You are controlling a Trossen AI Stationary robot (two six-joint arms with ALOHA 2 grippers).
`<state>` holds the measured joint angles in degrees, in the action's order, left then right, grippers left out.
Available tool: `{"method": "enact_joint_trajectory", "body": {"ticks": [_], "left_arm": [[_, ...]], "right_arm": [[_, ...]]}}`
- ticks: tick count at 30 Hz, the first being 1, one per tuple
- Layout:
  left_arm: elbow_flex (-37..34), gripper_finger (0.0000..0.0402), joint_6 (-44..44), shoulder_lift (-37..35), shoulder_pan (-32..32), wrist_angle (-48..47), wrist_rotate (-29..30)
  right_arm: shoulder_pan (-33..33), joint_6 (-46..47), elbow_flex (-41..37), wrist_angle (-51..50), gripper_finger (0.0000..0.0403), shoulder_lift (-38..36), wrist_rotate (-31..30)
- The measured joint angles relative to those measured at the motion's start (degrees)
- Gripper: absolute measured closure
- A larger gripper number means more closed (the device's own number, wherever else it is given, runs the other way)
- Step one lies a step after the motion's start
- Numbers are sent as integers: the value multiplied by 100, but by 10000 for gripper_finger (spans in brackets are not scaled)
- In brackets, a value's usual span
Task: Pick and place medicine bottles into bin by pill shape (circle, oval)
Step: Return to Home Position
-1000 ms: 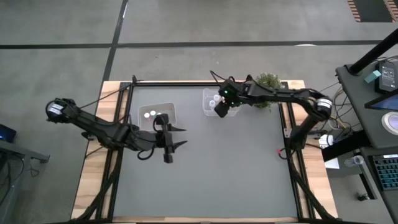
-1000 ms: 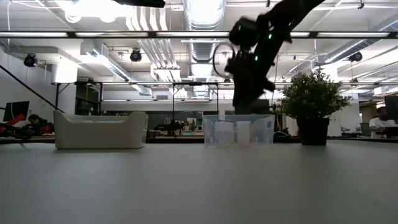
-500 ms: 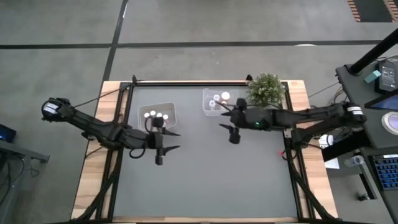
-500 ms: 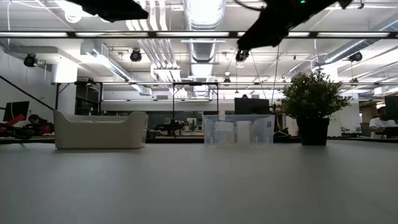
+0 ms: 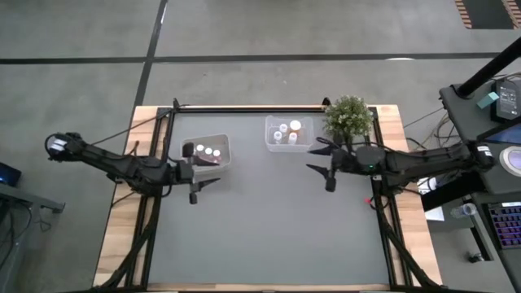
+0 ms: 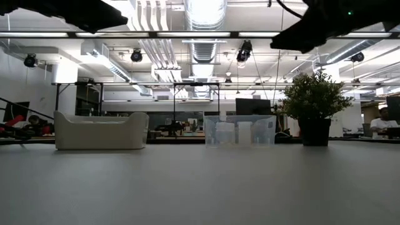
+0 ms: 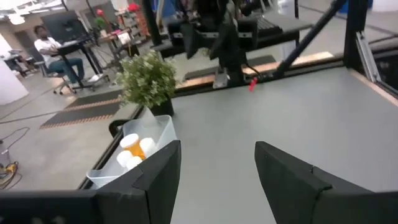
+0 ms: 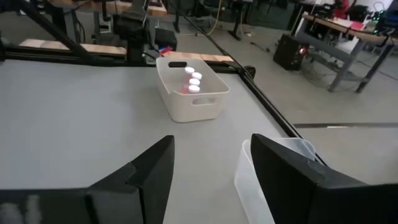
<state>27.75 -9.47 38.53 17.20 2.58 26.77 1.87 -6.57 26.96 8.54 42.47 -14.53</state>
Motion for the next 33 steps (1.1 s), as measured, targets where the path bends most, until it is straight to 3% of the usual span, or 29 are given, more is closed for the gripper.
{"method": "enact_joint_trajectory", "body": {"ticks": [12, 33], "left_arm": [[-621, 210, 6, -1170, -1, 15, 95], [-1860, 210, 8, -3000, -1, 637, 126]], "right_arm": [[0, -156, -698, -11, 197, -1473, 3], [0, -598, -2022, 688, 197, -3022, 5]]}}
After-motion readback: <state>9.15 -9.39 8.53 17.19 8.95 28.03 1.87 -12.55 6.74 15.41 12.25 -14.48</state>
